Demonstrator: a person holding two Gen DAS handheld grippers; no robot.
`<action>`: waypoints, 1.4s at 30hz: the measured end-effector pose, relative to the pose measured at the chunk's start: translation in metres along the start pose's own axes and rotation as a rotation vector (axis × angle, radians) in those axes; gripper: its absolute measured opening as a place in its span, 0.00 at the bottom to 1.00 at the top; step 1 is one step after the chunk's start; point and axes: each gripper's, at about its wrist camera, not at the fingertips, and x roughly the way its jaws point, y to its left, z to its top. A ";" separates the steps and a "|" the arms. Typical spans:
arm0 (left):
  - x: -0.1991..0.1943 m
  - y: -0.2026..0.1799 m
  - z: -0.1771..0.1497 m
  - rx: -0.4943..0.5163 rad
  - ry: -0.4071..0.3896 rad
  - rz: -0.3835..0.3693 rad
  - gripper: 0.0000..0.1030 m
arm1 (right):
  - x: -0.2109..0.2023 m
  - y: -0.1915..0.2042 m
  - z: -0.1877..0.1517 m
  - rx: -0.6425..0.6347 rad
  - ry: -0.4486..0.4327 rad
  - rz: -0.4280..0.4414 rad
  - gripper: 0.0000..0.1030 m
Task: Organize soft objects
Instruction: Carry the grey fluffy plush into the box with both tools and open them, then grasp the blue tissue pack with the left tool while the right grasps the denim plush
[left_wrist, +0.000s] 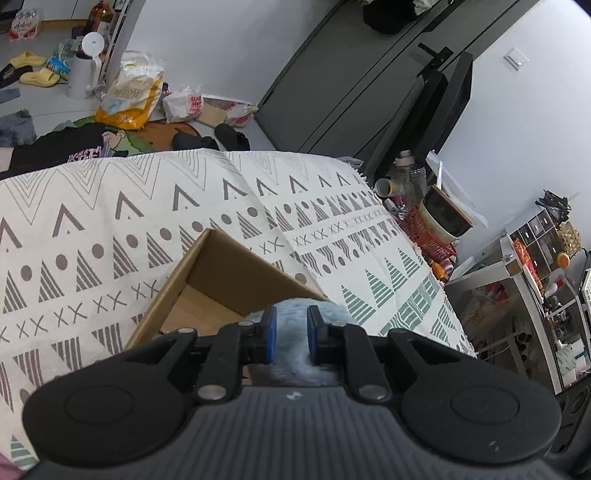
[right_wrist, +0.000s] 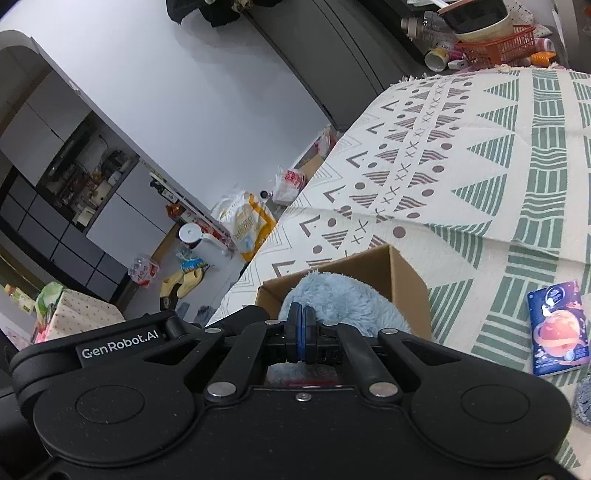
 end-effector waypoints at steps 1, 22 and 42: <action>0.000 0.000 0.000 -0.003 0.003 0.003 0.15 | 0.002 0.001 0.000 -0.001 0.003 -0.003 0.00; -0.002 -0.020 -0.007 0.053 -0.001 0.171 0.77 | -0.068 -0.047 0.001 0.025 -0.031 -0.135 0.37; 0.008 -0.081 -0.053 0.296 0.031 0.138 0.82 | -0.134 -0.106 -0.007 -0.014 -0.051 -0.247 0.90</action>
